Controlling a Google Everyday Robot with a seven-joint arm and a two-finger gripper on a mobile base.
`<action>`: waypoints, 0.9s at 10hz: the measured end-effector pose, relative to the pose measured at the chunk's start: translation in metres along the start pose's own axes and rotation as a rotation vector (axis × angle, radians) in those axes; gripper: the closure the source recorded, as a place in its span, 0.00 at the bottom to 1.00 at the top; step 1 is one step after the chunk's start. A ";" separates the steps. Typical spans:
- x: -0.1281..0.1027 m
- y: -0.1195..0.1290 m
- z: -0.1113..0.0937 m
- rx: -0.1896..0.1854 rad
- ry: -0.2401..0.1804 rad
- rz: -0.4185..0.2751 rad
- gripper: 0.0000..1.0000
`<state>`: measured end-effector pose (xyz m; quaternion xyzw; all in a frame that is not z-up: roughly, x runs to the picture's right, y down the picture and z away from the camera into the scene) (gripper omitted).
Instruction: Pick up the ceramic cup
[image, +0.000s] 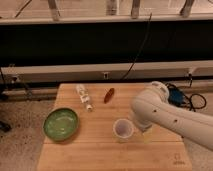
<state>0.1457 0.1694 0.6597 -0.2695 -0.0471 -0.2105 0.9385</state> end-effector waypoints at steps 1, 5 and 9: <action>-0.002 0.002 0.005 -0.003 -0.002 -0.009 0.20; -0.015 0.000 0.019 -0.010 -0.013 -0.052 0.20; -0.019 0.000 0.035 -0.011 -0.028 -0.076 0.20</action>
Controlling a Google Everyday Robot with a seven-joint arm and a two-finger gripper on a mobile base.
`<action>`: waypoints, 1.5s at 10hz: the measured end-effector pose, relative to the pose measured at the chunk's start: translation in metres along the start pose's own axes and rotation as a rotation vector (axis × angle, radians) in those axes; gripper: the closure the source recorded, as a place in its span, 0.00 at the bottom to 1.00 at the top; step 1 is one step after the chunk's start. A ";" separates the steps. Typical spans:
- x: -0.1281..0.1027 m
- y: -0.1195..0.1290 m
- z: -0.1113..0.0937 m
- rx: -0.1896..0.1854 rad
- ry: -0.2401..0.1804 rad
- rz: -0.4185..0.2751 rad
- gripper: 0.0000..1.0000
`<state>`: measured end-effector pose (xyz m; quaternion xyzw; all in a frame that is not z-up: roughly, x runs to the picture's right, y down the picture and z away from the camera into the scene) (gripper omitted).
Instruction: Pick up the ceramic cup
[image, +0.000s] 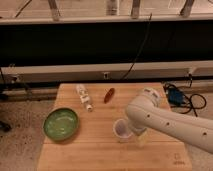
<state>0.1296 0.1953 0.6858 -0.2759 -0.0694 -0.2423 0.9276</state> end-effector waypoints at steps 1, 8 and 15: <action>-0.001 0.000 0.004 0.000 -0.004 -0.006 0.20; -0.003 -0.002 0.022 0.005 -0.025 -0.037 0.20; -0.004 -0.003 0.039 0.008 -0.046 -0.062 0.20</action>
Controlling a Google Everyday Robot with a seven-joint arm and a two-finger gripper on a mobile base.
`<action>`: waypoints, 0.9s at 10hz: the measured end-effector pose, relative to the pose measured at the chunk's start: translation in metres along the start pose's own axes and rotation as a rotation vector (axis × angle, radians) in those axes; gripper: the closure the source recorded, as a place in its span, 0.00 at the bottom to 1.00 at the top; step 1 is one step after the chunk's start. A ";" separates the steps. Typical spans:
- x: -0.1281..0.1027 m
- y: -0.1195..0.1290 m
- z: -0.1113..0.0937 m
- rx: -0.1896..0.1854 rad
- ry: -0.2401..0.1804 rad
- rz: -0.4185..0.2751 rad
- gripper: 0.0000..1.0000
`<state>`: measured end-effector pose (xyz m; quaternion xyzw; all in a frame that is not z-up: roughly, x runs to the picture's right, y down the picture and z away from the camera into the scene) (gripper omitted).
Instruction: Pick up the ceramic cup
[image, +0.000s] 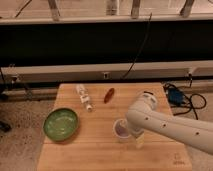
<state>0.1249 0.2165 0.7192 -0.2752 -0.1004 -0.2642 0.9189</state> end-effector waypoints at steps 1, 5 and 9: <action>0.000 0.000 0.002 0.000 -0.003 -0.004 0.20; 0.001 0.000 0.012 0.000 -0.010 -0.018 0.20; 0.003 0.000 0.018 -0.001 -0.012 -0.030 0.20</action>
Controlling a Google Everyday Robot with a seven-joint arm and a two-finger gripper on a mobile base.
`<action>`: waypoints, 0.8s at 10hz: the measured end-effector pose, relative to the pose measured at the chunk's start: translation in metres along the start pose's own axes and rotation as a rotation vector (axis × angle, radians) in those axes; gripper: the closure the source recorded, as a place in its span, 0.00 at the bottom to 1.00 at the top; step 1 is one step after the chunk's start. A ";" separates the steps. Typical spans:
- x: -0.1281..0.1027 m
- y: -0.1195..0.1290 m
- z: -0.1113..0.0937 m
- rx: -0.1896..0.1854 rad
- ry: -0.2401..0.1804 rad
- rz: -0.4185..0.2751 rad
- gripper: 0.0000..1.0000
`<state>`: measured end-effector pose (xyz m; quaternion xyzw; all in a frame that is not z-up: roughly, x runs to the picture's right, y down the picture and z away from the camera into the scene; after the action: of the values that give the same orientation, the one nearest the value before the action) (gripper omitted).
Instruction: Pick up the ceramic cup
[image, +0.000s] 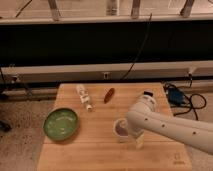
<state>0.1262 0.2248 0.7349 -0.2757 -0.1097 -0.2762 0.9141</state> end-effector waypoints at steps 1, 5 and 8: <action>0.000 0.000 0.001 0.000 -0.001 -0.003 0.20; 0.004 0.000 0.006 -0.001 -0.002 -0.013 0.20; 0.006 0.000 0.008 -0.002 -0.002 -0.021 0.20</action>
<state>0.1302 0.2267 0.7440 -0.2756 -0.1133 -0.2855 0.9109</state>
